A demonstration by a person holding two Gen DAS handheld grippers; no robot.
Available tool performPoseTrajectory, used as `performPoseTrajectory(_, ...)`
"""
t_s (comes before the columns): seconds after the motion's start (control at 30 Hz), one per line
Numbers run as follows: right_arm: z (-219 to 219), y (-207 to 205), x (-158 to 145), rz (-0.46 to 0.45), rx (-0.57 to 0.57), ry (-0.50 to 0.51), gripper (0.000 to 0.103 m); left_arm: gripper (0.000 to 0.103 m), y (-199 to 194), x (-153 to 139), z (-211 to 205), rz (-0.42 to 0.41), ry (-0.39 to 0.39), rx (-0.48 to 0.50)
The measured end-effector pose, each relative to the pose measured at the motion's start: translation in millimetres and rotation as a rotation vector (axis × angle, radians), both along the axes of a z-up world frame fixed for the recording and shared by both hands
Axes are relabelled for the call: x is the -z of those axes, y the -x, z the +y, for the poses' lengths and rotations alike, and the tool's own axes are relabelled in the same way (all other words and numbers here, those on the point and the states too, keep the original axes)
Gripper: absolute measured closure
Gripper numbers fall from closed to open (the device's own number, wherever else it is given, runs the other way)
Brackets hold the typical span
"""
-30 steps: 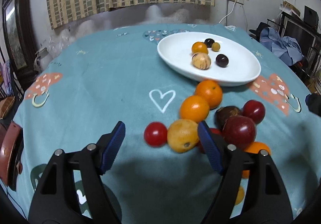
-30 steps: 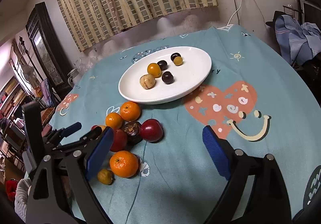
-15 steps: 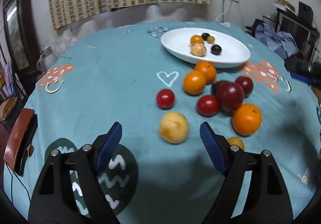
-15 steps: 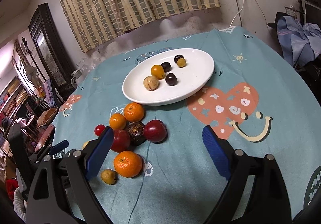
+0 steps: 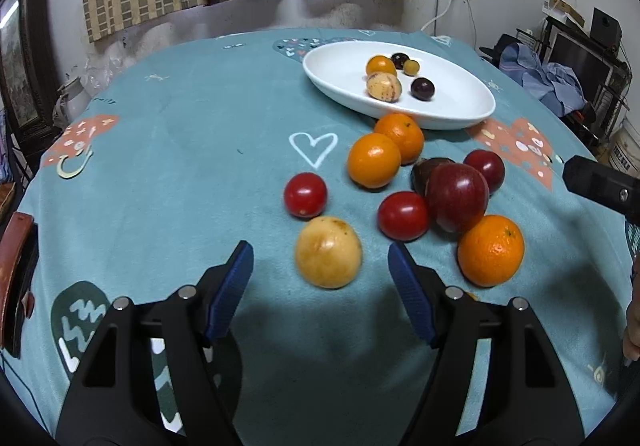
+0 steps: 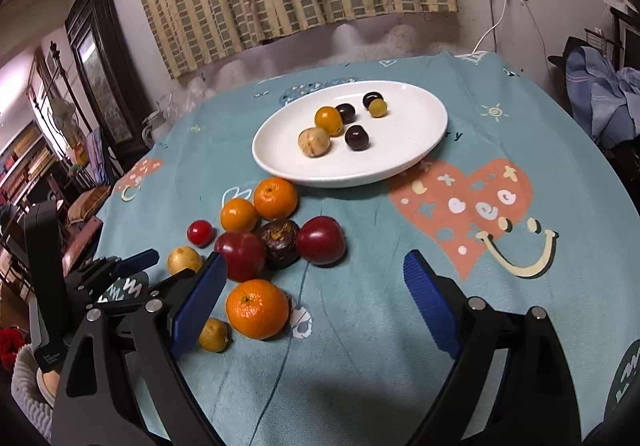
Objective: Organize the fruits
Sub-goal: 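Grasp the yellow round fruit with the left tool, then carry the yellow fruit toward the plate while the right tool carries an orange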
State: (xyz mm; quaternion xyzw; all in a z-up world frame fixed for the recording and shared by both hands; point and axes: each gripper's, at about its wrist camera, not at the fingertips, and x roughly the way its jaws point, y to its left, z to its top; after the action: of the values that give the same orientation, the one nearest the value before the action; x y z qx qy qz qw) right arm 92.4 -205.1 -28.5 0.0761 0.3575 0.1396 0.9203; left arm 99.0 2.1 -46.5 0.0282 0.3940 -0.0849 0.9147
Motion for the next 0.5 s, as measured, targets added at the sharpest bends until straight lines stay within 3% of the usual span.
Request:
performPoseTrajectory(0.13,5,0,3,0.007,-0.012,0.016,0.013,0.065,-7,6,3,0.046,0.049,0.022)
performPoseTrajectory(0.5,24,3,13,0.031,-0.070,0.070,0.013,0.066,-16,12,3,0.081,0.092,0.027)
